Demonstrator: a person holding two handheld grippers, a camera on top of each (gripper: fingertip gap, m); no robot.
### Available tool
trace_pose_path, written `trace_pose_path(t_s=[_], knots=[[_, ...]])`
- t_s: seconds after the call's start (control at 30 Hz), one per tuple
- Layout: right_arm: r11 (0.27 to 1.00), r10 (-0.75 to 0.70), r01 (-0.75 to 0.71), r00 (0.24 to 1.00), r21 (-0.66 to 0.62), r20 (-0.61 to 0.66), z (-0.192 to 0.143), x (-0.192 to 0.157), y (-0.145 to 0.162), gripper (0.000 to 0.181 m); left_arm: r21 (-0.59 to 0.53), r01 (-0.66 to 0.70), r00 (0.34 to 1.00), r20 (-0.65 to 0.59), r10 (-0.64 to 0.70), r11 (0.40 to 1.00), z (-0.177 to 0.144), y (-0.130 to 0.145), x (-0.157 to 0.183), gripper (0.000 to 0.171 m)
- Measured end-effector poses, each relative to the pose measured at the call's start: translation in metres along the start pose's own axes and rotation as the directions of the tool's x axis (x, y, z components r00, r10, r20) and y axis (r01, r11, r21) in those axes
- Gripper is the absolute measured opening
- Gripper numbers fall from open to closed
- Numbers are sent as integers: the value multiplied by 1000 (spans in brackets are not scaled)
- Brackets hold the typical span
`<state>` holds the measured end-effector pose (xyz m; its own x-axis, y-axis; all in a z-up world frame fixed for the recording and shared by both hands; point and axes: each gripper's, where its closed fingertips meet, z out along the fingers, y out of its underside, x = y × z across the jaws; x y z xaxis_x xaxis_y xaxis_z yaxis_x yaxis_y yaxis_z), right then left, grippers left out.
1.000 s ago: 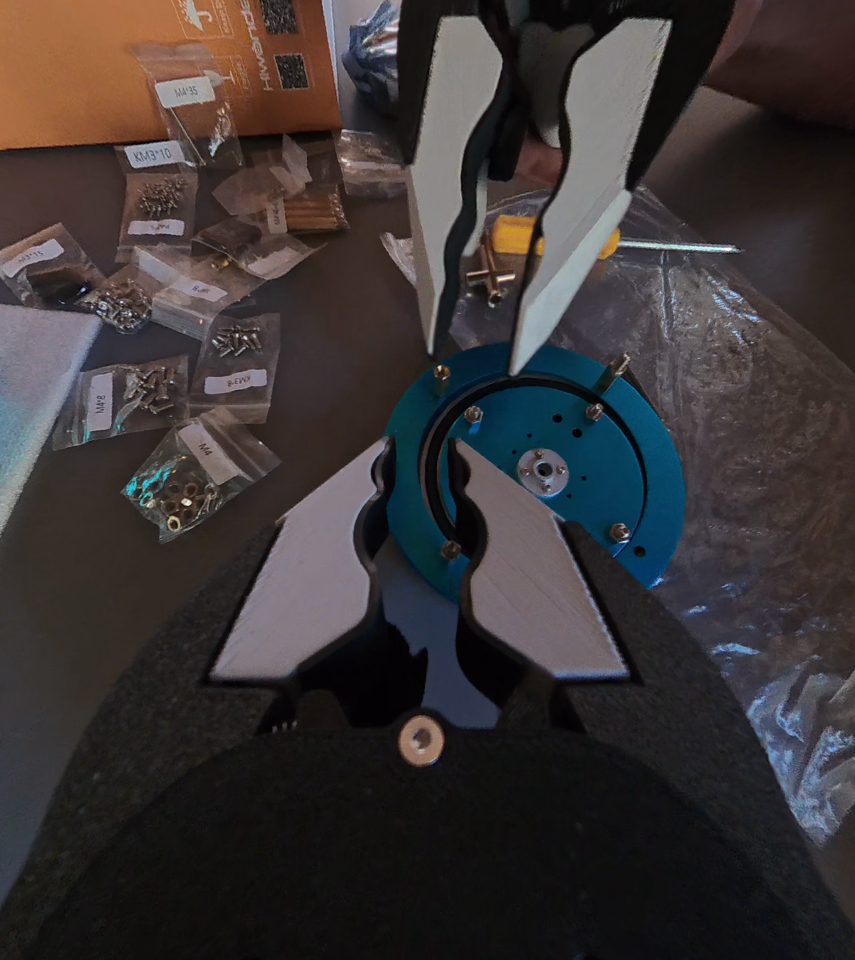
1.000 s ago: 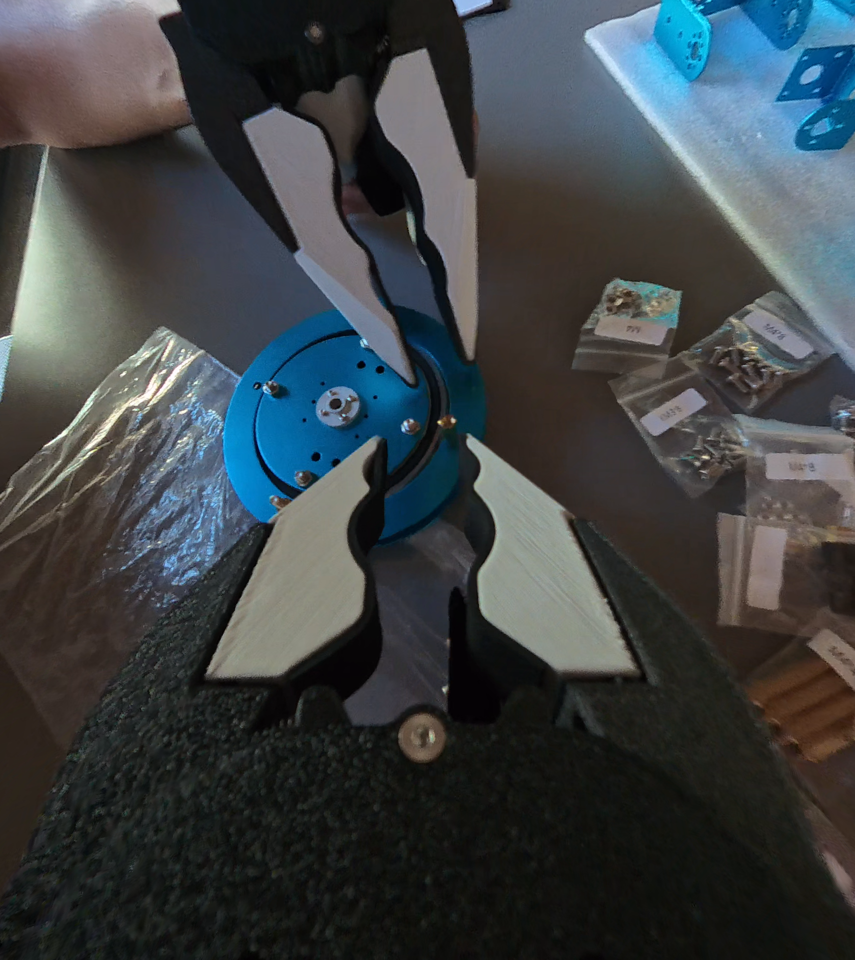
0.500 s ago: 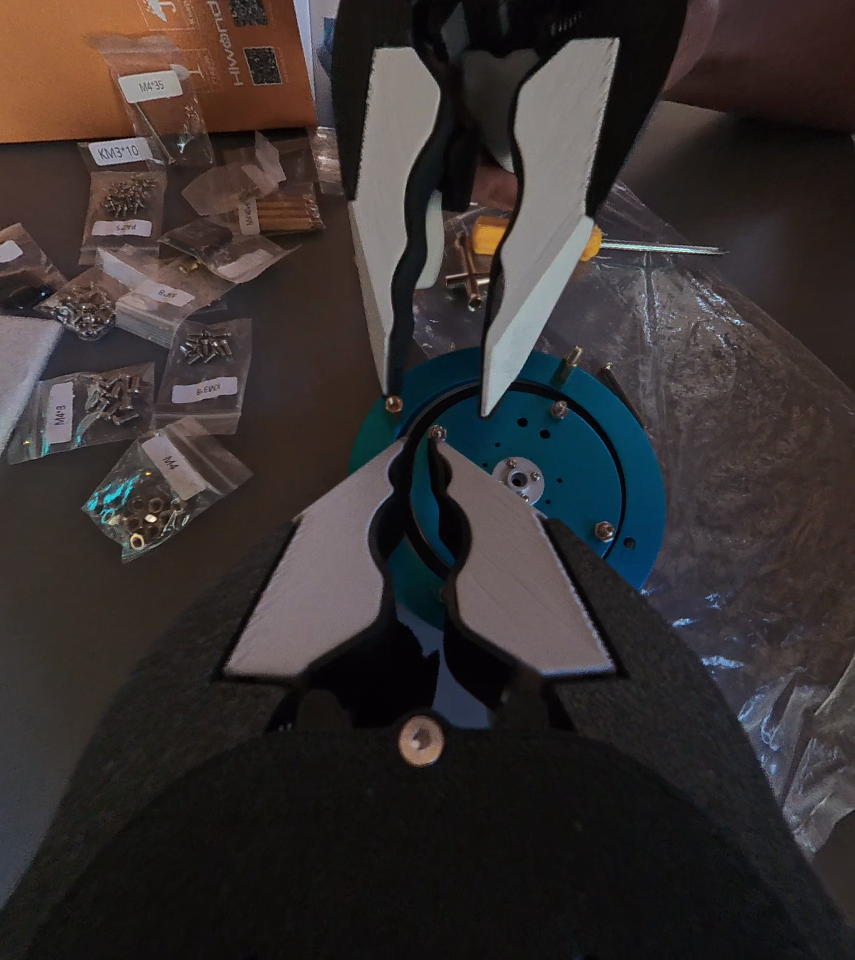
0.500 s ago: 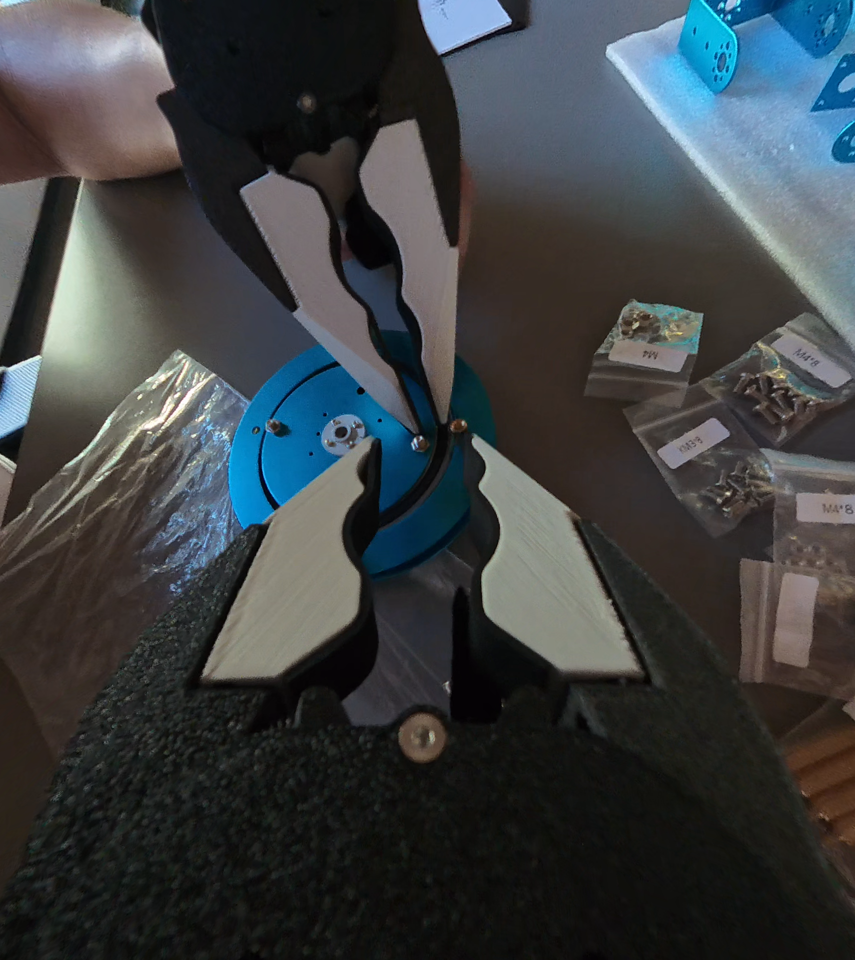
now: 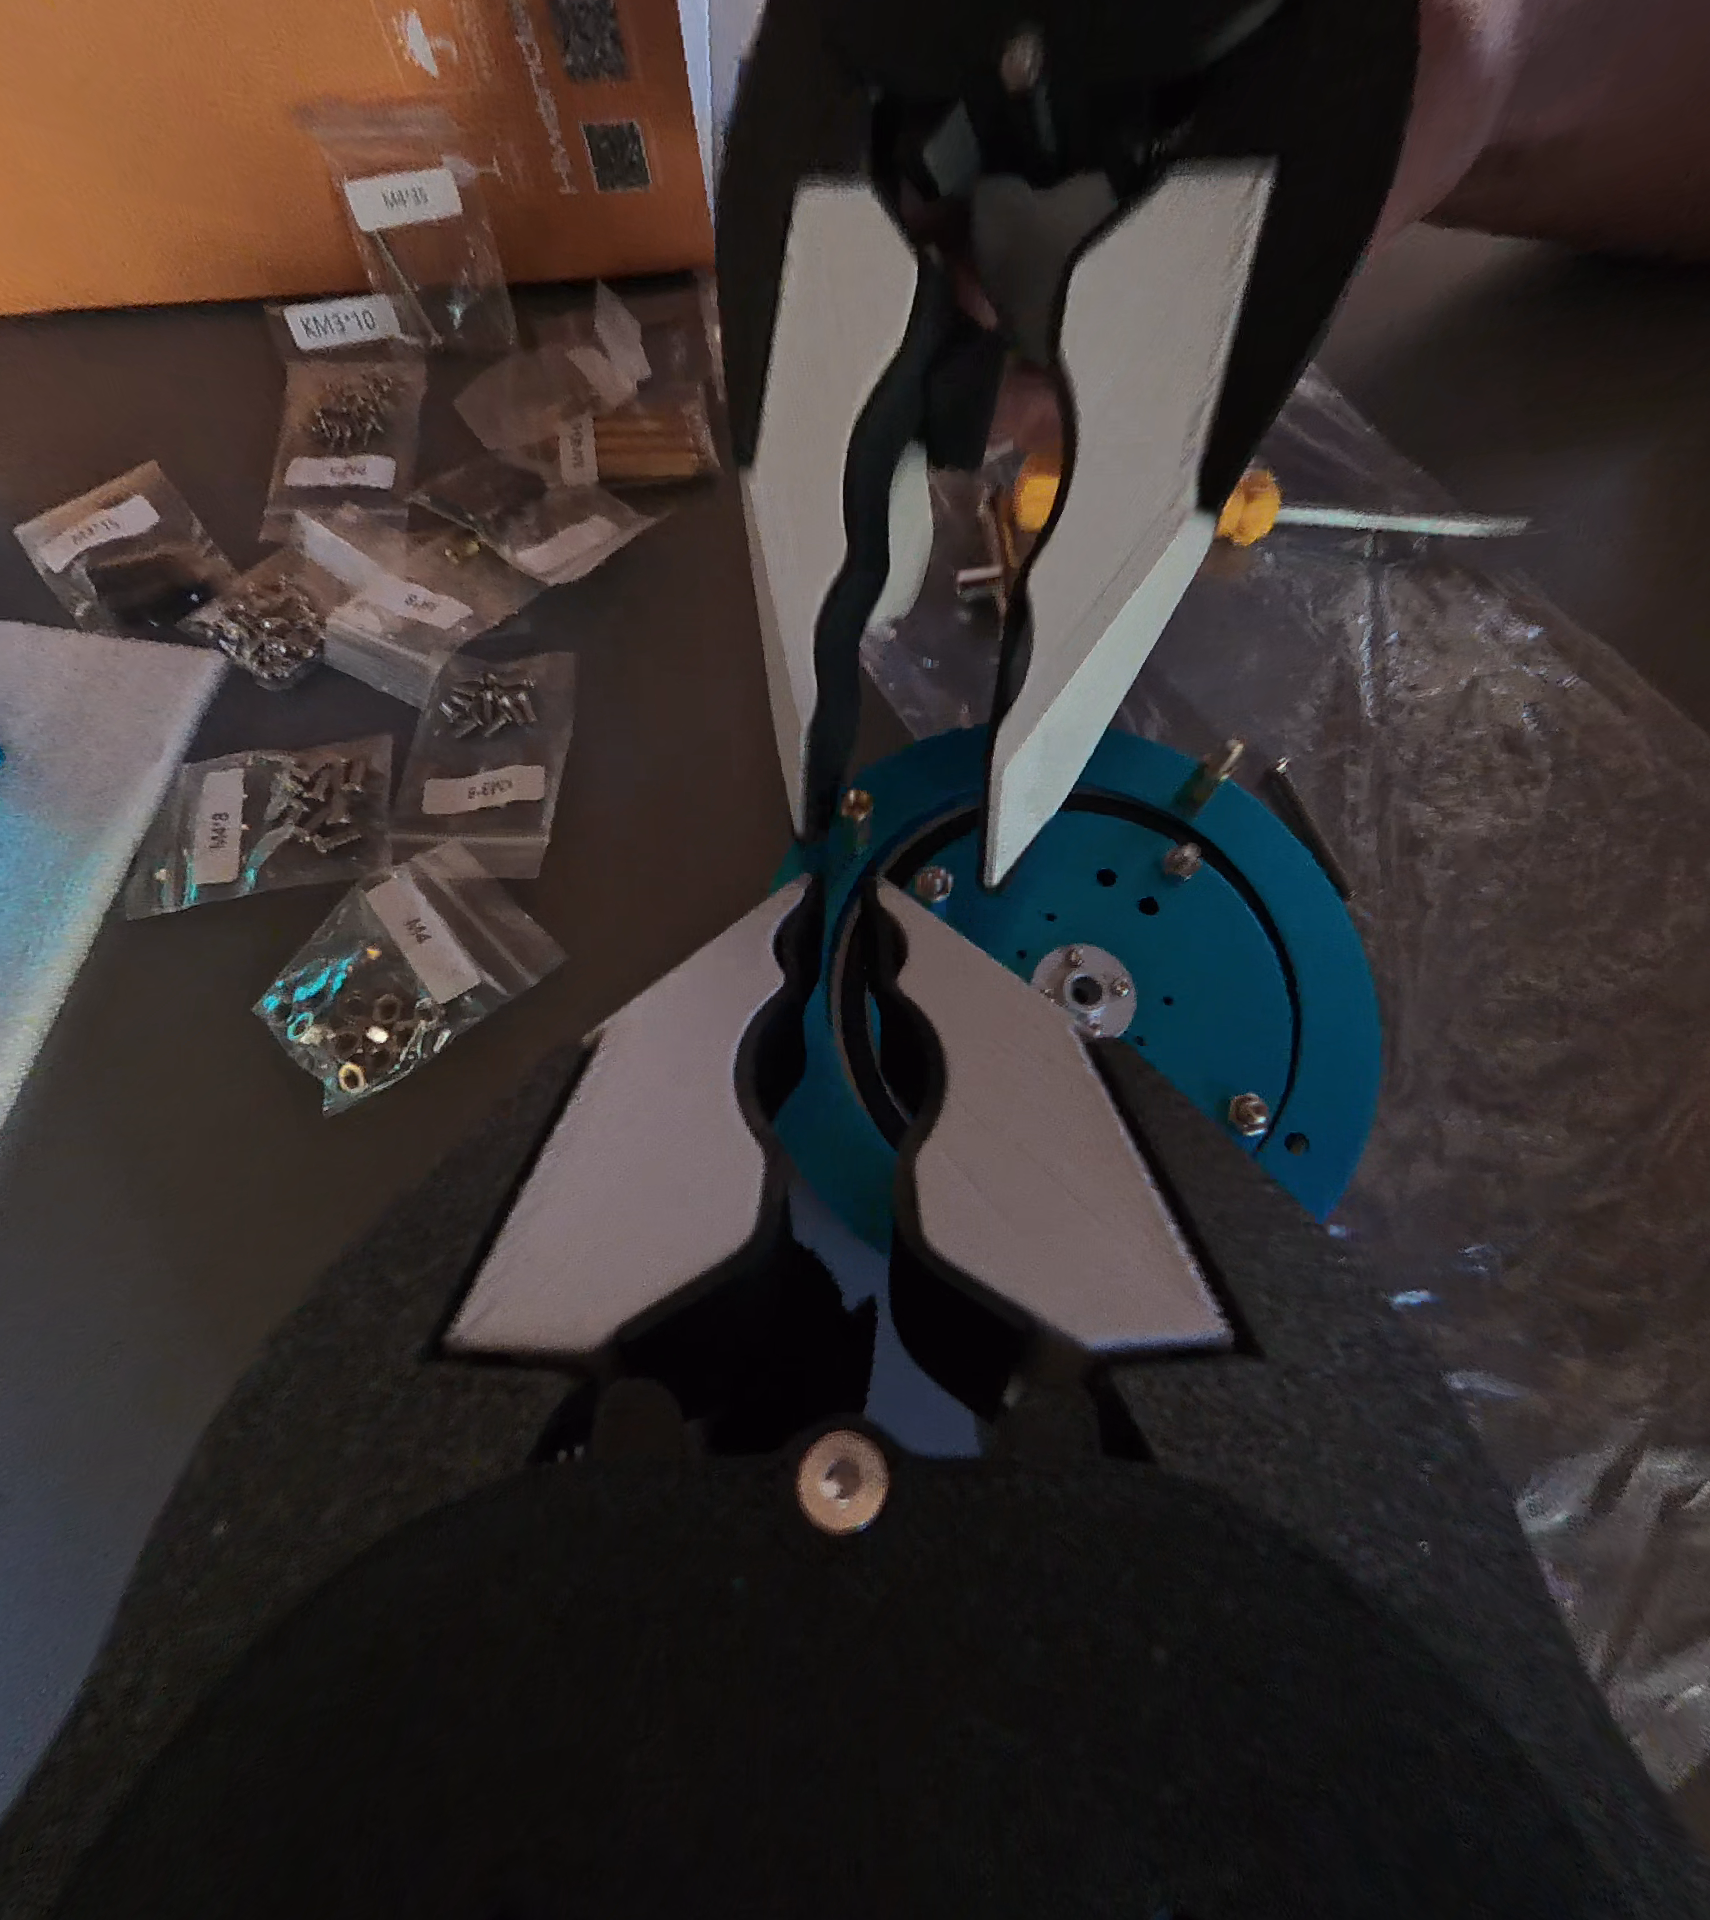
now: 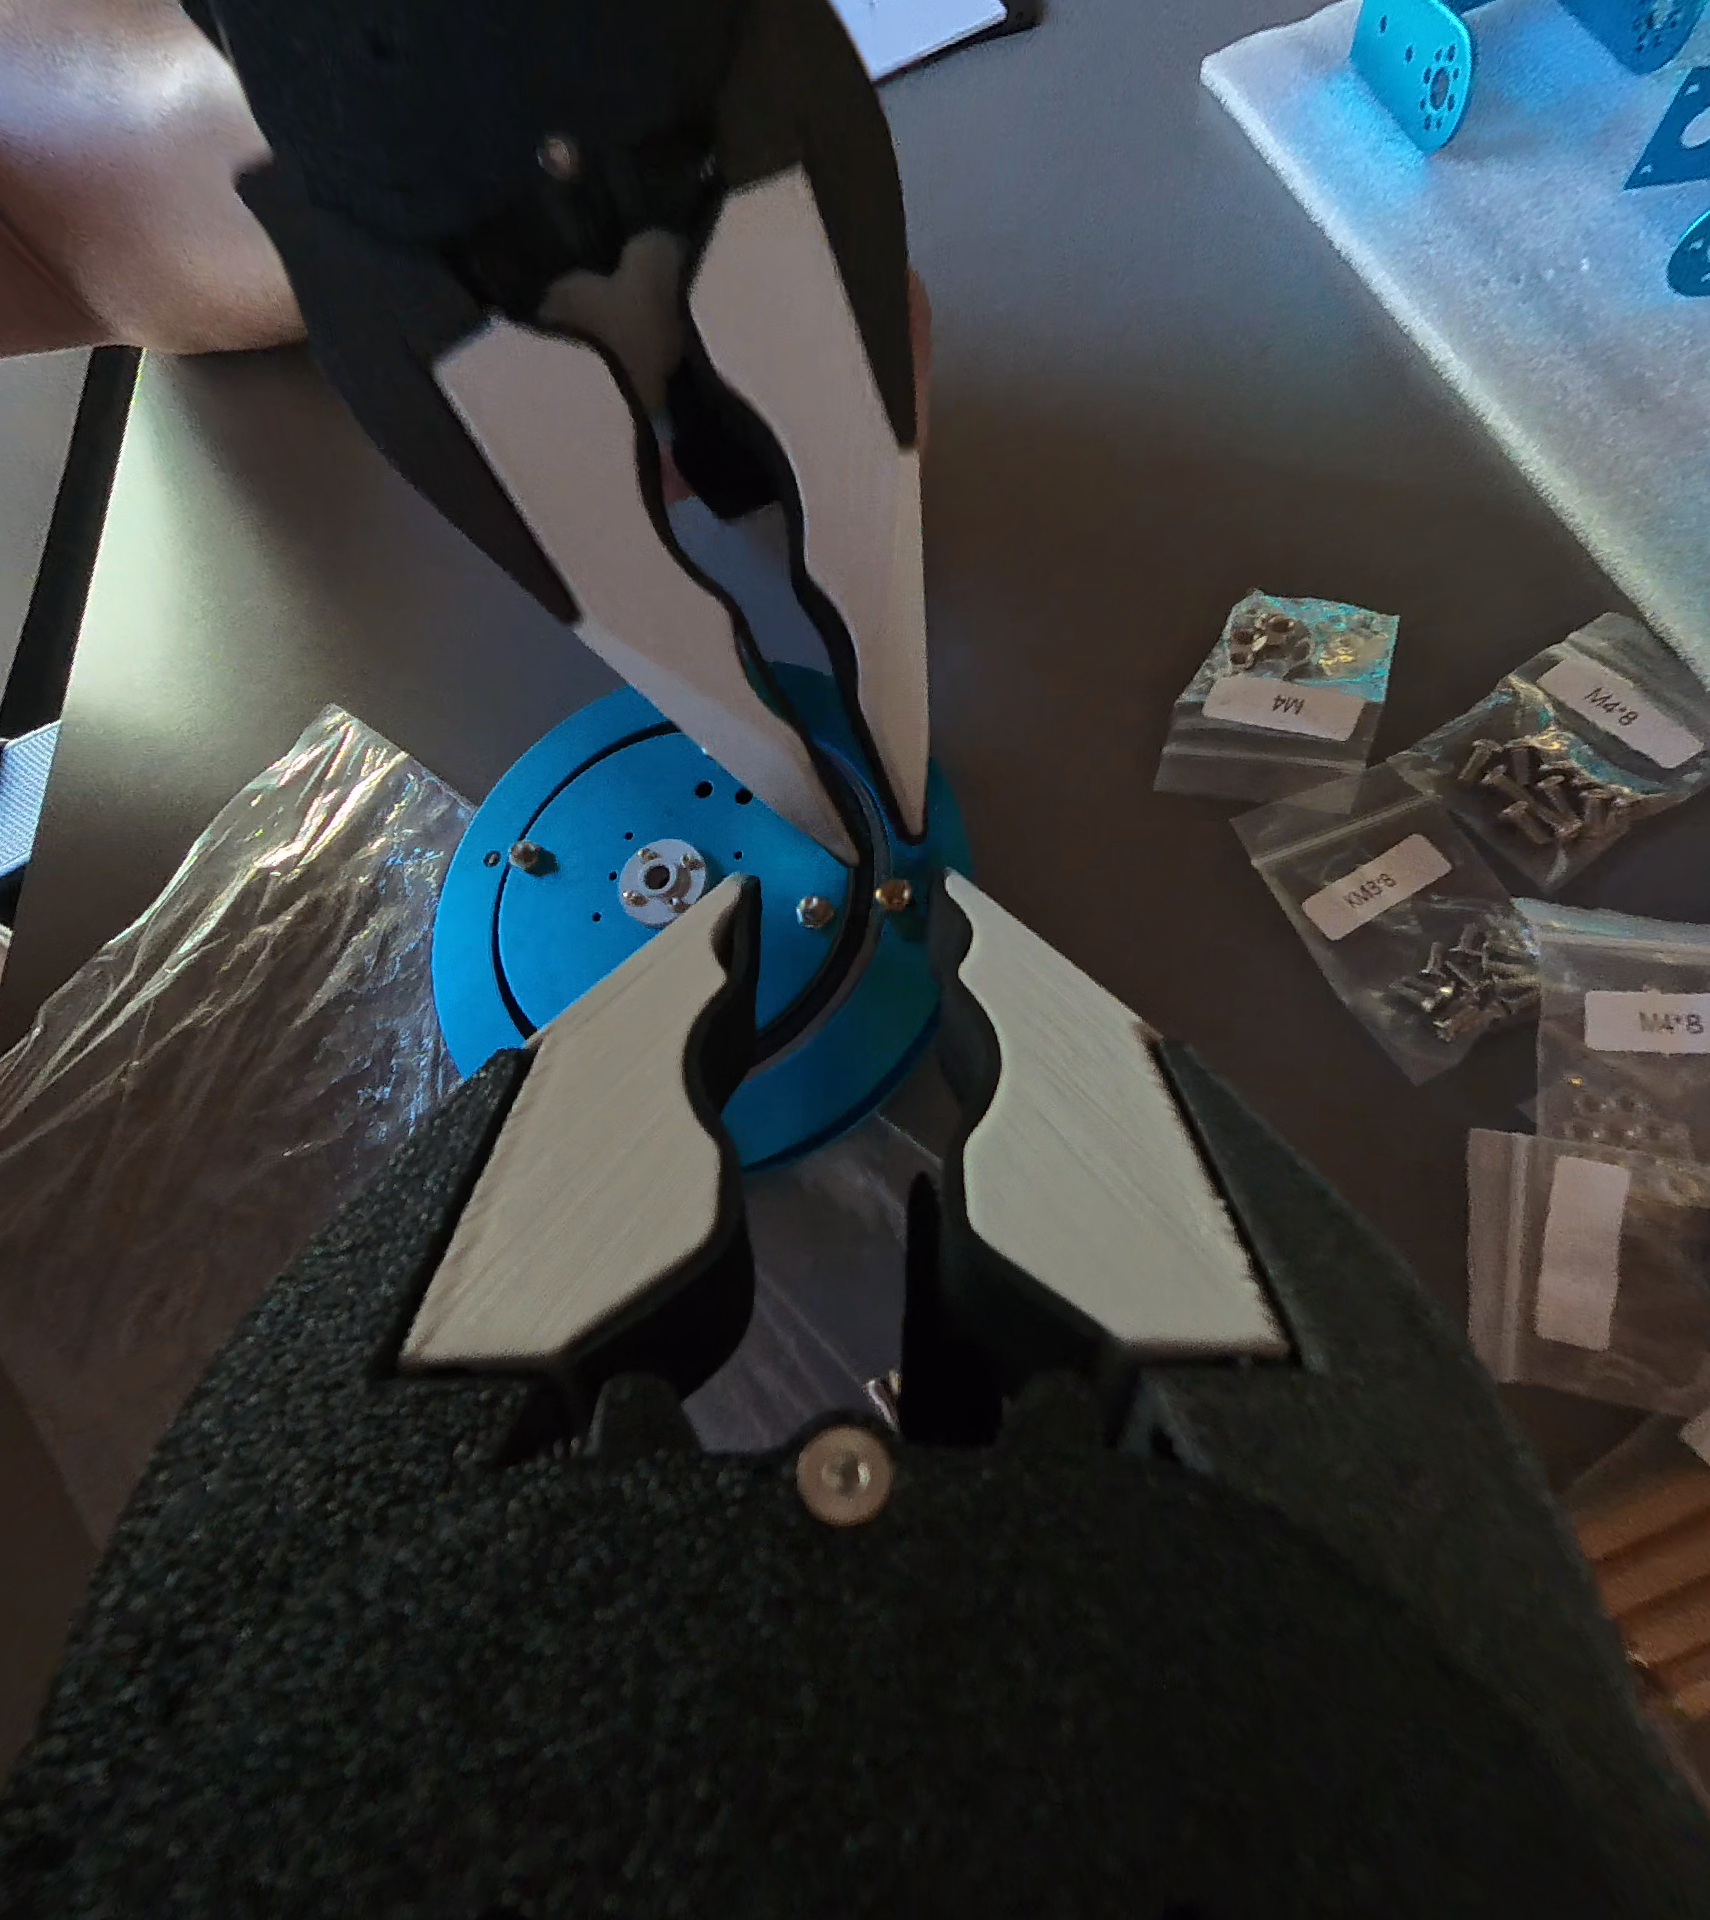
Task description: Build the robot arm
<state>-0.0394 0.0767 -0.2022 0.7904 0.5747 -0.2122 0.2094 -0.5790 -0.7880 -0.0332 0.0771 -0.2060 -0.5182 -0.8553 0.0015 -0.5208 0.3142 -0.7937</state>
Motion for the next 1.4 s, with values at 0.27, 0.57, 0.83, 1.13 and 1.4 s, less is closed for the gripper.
trace_pose_path(t_s=[0.27,0.57,0.83,1.13,1.4], knots=[[1000,3,-2,1000,-28,22,2,-6,5,31,-8,-3,1000,-20,3,1000,7,0,4,0],[999,16,-16,1000,-36,20,-11,-5,10,28,-6,-29,1000,-9,29,1000,6,1,5,0],[1000,17,-17,1000,-9,-7,-12,3,3,28,-8,-43,999,3,43,999,6,1,5,0],[998,-34,32,999,-55,-25,-5,-1,6,30,-14,-56,998,10,56,998,6,1,5,0],[999,-6,7,999,-41,36,-4,-10,7,36,-17,-61,998,9,61,998,6,1,6,0]])
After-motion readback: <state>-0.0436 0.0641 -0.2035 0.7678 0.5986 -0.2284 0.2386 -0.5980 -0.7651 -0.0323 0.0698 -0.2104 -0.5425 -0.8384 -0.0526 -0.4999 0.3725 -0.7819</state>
